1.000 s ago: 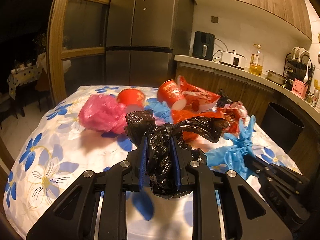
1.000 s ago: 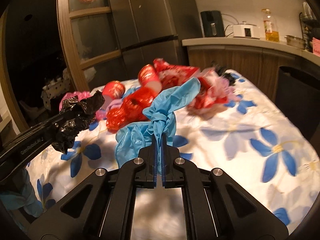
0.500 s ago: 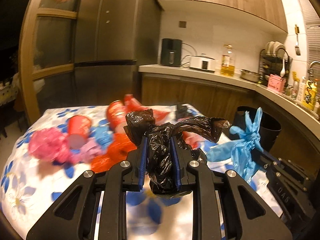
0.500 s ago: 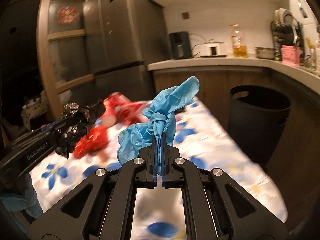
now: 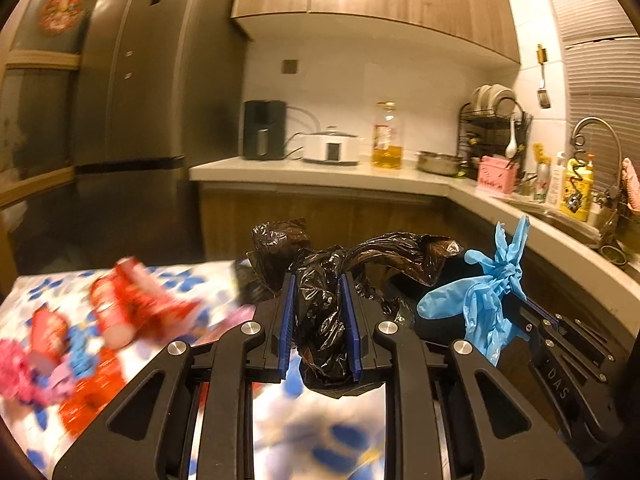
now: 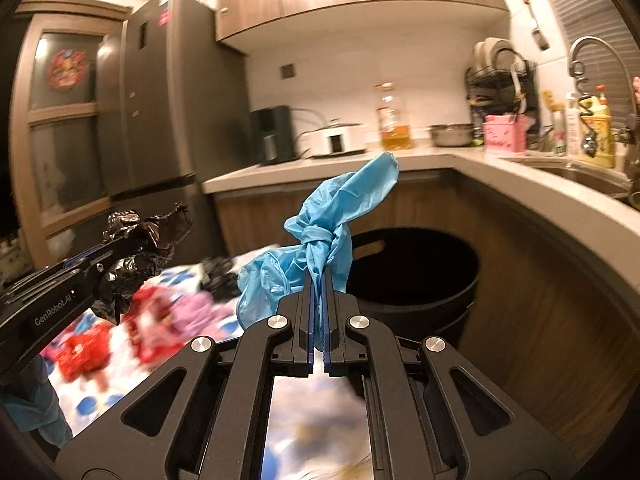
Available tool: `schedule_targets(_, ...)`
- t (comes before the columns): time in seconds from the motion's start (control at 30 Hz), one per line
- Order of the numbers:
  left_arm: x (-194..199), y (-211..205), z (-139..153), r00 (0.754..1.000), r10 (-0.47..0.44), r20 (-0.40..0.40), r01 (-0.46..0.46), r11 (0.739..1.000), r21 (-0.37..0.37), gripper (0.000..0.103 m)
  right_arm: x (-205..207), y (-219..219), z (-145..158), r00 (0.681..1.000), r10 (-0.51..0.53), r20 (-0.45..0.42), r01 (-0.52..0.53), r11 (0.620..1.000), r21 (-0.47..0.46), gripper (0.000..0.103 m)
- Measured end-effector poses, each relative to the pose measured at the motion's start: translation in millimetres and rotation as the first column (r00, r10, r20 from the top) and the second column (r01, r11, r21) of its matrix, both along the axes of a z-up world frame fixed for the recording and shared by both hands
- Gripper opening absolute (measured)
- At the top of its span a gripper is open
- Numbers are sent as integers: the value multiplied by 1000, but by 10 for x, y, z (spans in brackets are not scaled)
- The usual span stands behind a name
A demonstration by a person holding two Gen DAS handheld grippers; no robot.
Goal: Collect trash
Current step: 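Carry the black bag and blue glove in both grippers over the black bin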
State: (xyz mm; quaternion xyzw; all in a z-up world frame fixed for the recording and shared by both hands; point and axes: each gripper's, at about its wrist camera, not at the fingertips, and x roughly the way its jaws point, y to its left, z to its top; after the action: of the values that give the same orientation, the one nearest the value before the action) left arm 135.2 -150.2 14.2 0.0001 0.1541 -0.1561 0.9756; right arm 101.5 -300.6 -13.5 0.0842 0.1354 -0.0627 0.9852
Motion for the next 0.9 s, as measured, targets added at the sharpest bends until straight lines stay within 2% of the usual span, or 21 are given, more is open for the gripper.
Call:
schedule_targets(0.33, 516, -893, 188, 995, -93, 32, 93, 996, -11, 22, 308, -675, 155, 992, -116, 44, 116, 993, 1, 3)
schedule_targets(0.7, 889, -1300, 67, 984, -176, -19, 174, 983, -59, 23, 585, -1005, 143, 988, -150, 32, 150, 989, -1, 3)
schedule_targets(0.9, 1030, -1445, 40, 981, -193, -32, 190, 980, -63, 24, 694, -1039, 105, 990, -141, 20, 141, 990, 1, 3)
